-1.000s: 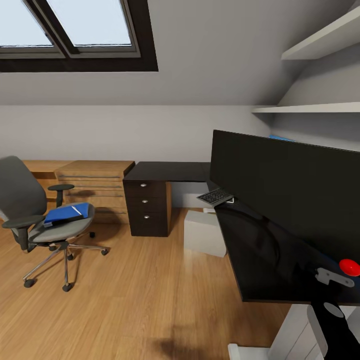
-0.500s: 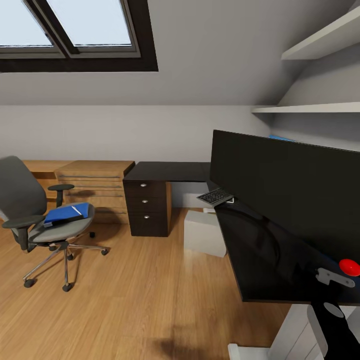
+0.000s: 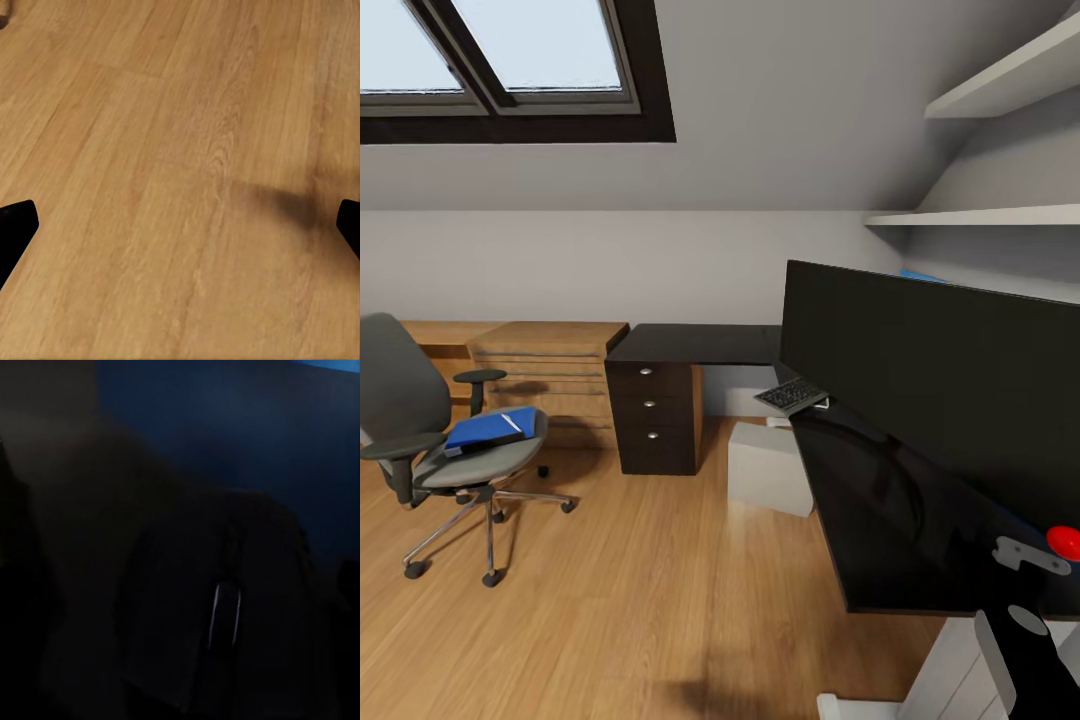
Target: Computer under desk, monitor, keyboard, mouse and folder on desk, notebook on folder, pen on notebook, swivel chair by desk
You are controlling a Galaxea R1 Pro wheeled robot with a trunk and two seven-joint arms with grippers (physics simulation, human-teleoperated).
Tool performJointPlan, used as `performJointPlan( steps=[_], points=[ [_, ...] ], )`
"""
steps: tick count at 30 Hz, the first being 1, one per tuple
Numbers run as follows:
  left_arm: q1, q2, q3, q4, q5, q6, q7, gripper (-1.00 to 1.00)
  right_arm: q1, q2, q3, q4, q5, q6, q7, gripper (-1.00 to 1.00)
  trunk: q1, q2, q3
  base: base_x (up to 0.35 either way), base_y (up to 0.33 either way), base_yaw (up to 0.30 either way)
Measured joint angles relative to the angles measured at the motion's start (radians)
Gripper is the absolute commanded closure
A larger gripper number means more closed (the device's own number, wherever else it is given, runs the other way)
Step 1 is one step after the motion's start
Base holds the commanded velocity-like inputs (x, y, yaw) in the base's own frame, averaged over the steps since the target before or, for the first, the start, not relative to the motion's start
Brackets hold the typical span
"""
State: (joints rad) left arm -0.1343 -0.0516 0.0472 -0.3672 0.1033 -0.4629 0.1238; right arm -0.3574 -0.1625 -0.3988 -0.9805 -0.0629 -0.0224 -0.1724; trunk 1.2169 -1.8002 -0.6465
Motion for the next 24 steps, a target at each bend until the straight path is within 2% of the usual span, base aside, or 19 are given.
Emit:
performJointPlan(
  steps=[17, 18, 24],
  points=[
    [0.0, 0.0, 0.001, 0.0, 0.0, 0.0, 0.001, -1.0, 0.0, -0.001, 0.001, 0.001, -0.002, 0.0, 0.002, -1.0, 0.0, 0.0, 0.0, 0.003, 0.0, 0.0],
    [0.0, 0.0, 0.001, 0.0, 0.0, 0.0, 0.001, -1.0, 0.0, -0.001, 0.001, 0.001, -0.002, 0.0, 0.002, 1.0, 0.0, 0.0, 0.0, 0.0, 0.0, 0.0],
    [0.0, 0.0, 0.001, 0.0, 0.0, 0.0, 0.003, -1.0, 0.0, -0.001, 0.001, 0.001, -0.001, 0.0, 0.001, 1.0, 0.0, 0.0, 0.0, 0.0, 0.0, 0.0]
  ],
)
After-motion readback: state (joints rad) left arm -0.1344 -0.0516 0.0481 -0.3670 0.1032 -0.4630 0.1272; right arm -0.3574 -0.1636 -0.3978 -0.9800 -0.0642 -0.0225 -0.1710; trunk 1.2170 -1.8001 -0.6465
